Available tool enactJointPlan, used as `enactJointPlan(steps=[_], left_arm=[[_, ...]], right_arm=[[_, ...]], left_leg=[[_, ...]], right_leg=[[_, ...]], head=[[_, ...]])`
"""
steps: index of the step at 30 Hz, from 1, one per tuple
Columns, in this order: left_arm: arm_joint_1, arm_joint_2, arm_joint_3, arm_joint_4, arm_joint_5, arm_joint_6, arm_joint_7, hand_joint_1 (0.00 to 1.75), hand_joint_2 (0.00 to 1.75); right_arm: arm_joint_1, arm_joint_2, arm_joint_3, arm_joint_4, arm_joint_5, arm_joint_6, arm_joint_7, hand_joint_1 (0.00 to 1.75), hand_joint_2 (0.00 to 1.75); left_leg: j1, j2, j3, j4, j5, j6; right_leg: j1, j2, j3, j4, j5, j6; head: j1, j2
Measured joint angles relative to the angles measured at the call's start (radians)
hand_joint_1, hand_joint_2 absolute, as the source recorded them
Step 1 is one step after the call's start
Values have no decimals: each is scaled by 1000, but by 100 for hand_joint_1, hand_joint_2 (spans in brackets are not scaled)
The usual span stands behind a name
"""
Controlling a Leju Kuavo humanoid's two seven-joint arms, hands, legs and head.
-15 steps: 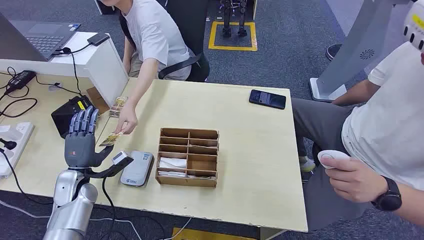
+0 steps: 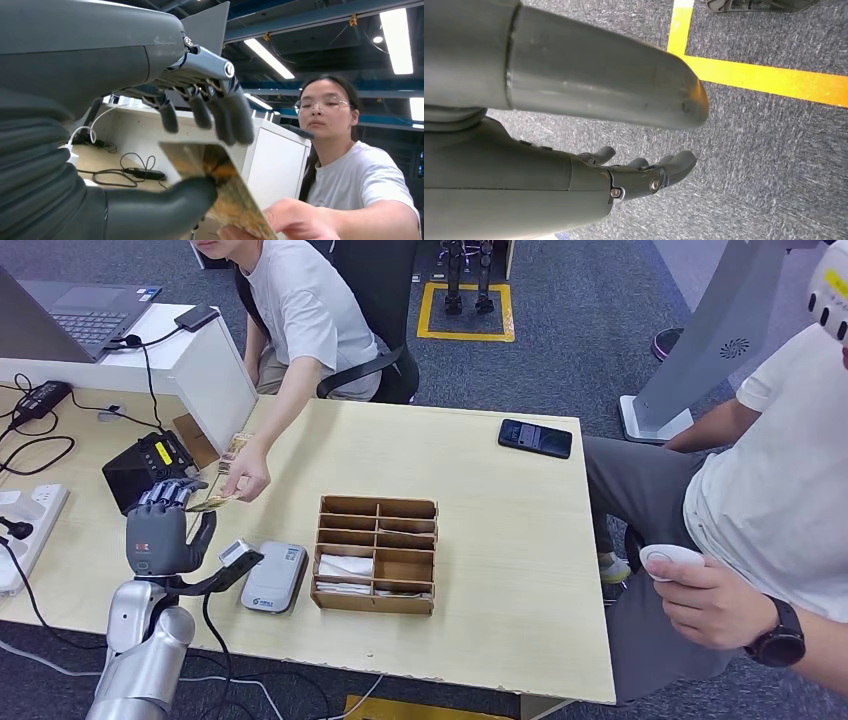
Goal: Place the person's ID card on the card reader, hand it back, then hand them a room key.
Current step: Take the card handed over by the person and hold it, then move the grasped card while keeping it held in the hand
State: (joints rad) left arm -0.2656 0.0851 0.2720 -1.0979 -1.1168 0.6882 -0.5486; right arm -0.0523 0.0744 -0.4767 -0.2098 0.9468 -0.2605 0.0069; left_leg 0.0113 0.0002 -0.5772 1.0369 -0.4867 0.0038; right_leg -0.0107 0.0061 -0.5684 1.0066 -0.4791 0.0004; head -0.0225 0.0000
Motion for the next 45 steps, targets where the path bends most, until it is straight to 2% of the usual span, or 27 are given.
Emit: enactJointPlan(steps=[15, 20, 24, 27, 30, 32, 38, 45], left_arm=[[2, 2, -15, 4, 131, 1, -27, 175, 175], [12, 6, -52, 2, 273, -25, -31, 175, 175], [15, 8, -75, -4, 407, -130, -8, 175, 175], [15, 5, -83, -18, 557, -297, 38, 175, 175], [17, 0, -95, -42, 695, -475, 116, 175, 175], [21, -4, -103, -58, 755, -544, 152, 175, 175], [63, -11, -132, -114, 884, -646, 209, 175, 175], [146, -14, -196, -214, 857, -630, 232, 175, 175]], right_arm=[[0, 1, -7, 0, 19, 0, -2, 0, 0], [0, 2, -20, 0, 36, 1, -2, 0, 0], [0, 3, -33, 0, 39, 1, -2, 0, 0], [0, 5, -47, 0, 41, 0, -2, 0, 0], [0, 7, -64, 0, 41, -2, -2, 0, 0], [0, 9, -75, 0, 39, -5, -2, 0, 0], [1, 13, -103, 0, 37, -8, -1, 0, 0], [2, 17, -132, 0, 37, -22, -1, 0, 0]], left_leg=[[0, 0, 0, 0, 0, 0], [0, 0, 0, 0, 0, 0], [0, 0, 0, 0, 0, 0], [0, 0, 0, 0, 0, 0], [0, 0, 0, 0, 0, 0], [0, 0, 0, 0, 0, 0], [0, 0, 0, 0, 0, 0], [0, 0, 0, 0, 0, 0]], right_leg=[[0, 0, 0, 0, 0, 0], [0, 0, 0, 0, 0, 0], [0, 0, 0, 0, 0, 0], [0, 0, 0, 0, 0, 0], [0, 0, 0, 0, 0, 0], [0, 0, 0, 0, 0, 0], [0, 0, 0, 0, 0, 0], [0, 0, 0, 0, 0, 0]], head=[[0, 0], [0, 0], [0, 0], [0, 0], [0, 0], [0, 0], [0, 0], [0, 0]])
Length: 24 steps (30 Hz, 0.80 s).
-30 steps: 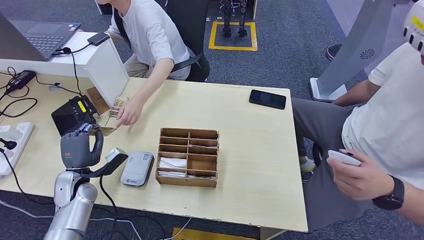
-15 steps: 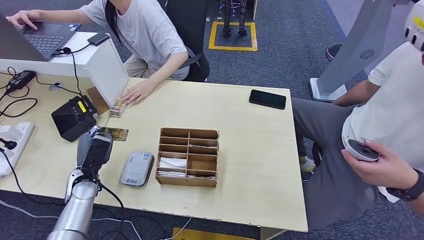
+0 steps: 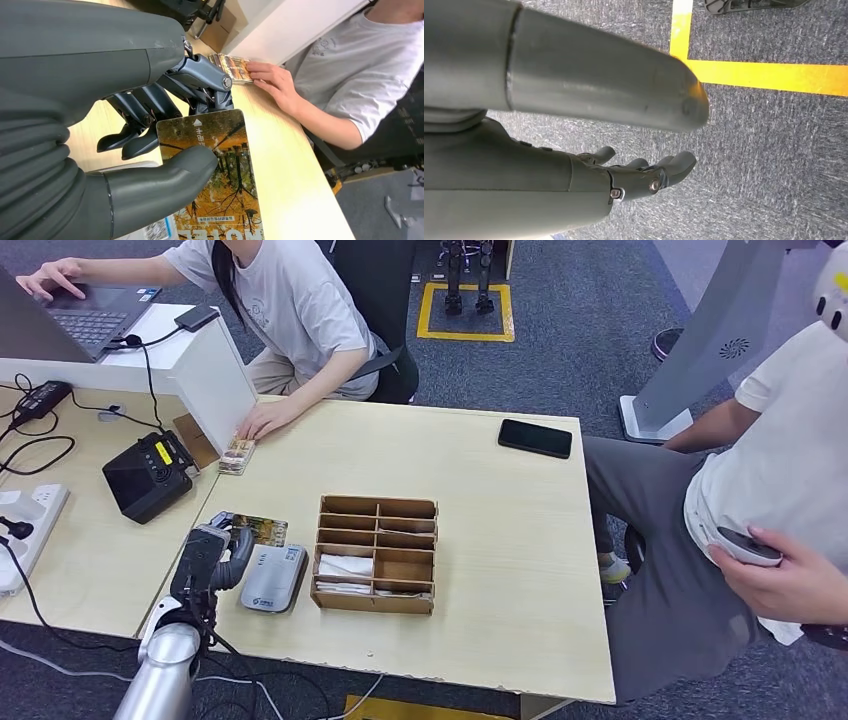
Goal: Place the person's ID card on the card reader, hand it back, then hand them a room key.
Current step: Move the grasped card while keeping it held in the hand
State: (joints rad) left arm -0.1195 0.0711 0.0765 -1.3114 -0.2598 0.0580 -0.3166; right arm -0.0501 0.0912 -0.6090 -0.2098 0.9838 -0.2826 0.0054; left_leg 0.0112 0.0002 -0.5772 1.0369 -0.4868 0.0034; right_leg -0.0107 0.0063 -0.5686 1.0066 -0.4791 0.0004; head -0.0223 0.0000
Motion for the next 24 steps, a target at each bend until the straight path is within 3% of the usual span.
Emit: enactJointPlan(steps=[12, 19, 24], left_arm=[[68, 10, -46, -58, -97, 49, -6, 175, 175], [99, 10, -53, -53, -245, 149, -23, 175, 175], [101, 9, -54, -38, -264, 164, -23, 175, 175]], right_arm=[[0, 2, -23, 0, 2, 0, -13, 0, 0], [0, 3, -38, 0, 18, 0, -13, 0, 0], [0, 4, -41, 0, 19, 0, -14, 0, 0]], left_leg=[[0, 0, 0, 0, 0, 0], [0, 0, 0, 0, 0, 0], [0, 0, 0, 0, 0, 0]], right_leg=[[0, 0, 0, 0, 0, 0], [0, 0, 0, 0, 0, 0], [0, 0, 0, 0, 0, 0]], head=[[0, 0], [0, 0], [0, 0]])
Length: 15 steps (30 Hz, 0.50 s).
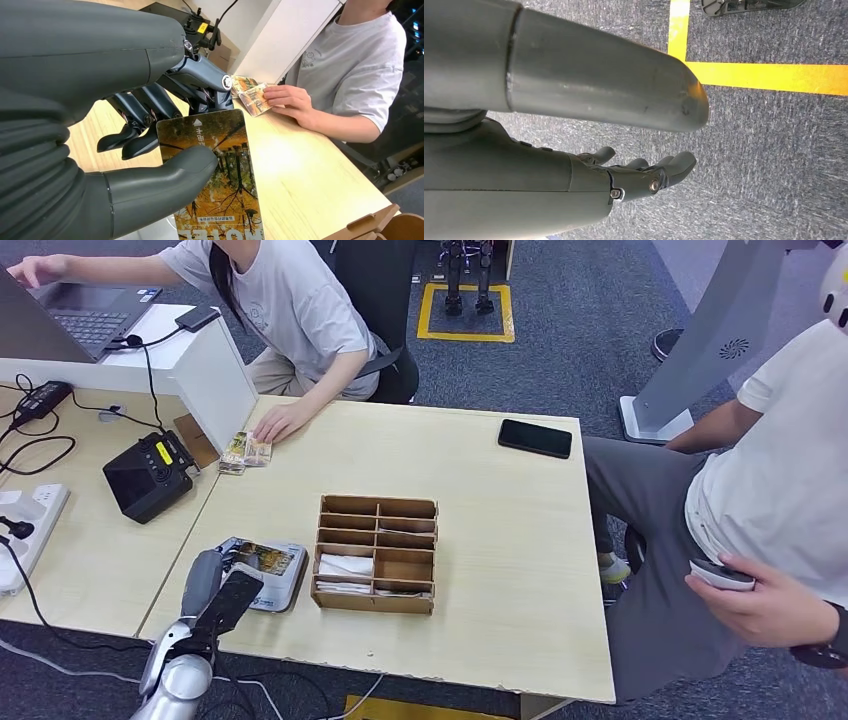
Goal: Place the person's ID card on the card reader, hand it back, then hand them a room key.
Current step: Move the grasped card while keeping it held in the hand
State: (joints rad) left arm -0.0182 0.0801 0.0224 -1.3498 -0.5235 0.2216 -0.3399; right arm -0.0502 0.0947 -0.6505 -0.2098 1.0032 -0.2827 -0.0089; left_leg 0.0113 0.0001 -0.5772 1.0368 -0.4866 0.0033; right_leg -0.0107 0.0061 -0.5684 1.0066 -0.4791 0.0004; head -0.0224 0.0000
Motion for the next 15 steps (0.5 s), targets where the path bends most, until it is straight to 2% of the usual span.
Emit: enactJointPlan(steps=[15], left_arm=[[-1, -1, 0, 46, -27, 33, -15, 175, 175]], right_arm=[[0, 0, -2, 0, 17, 2, -2, 0, 0]], left_leg=[[0, 0, 0, 0, 0, 0]], right_leg=[[0, 0, 0, 0, 0, 0]], head=[[0, 0]])
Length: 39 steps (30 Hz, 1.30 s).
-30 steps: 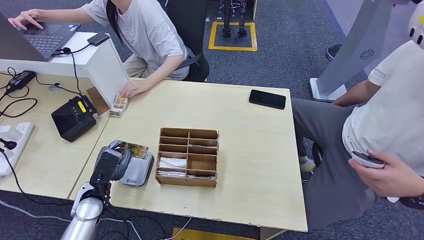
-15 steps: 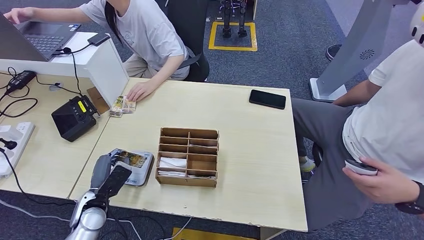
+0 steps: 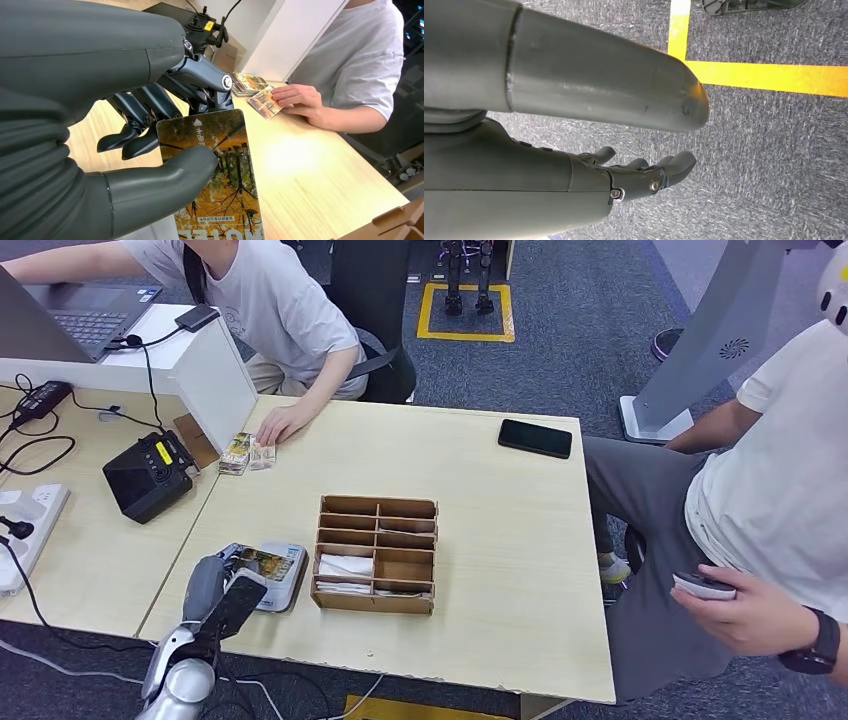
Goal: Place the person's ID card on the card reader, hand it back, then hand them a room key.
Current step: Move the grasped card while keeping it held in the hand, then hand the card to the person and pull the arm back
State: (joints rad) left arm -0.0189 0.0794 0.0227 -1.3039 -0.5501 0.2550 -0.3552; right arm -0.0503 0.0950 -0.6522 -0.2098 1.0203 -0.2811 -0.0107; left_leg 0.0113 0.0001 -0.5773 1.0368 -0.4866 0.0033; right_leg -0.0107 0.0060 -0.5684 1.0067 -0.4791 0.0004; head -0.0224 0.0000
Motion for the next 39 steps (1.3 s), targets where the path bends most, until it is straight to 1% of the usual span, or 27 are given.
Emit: enactJointPlan(steps=[6, 11, 24, 35, 39], left_arm=[[0, -5, 0, 16, -42, 33, -4, 175, 175], [-1, -12, 3, 46, -113, 93, -4, 175, 175], [-55, -41, 38, 228, -202, 230, -25, 175, 175], [-77, -54, 54, 302, -208, 250, -28, 175, 175], [-82, -60, 62, 324, -196, 247, -43, 175, 175]], right_arm=[[0, 0, -3, 0, 17, 0, -2, 0, 0], [0, 1, -10, 0, 35, 3, -4, 0, 0], [-1, 1, -17, 0, 82, 7, -13, 0, 0], [-1, 1, -17, 0, 88, 7, -15, 0, 0], [-1, 1, -17, 0, 91, 6, -15, 0, 0]], left_leg=[[0, 0, 0, 0, 0, 0], [0, 0, 0, 0, 0, 0], [0, 0, 1, 0, 0, 0], [0, 0, 1, 0, 0, 0], [0, -1, 2, 0, 0, 0]], right_leg=[[0, 0, 0, 0, 0, 0], [0, 0, 0, 0, 0, 0], [0, -1, 1, 0, 0, 0], [0, -1, 1, 0, 0, 0], [0, -1, 2, 0, 0, 0]], head=[[0, 0], [0, 0], [0, 0], [0, 0], [0, 0]])
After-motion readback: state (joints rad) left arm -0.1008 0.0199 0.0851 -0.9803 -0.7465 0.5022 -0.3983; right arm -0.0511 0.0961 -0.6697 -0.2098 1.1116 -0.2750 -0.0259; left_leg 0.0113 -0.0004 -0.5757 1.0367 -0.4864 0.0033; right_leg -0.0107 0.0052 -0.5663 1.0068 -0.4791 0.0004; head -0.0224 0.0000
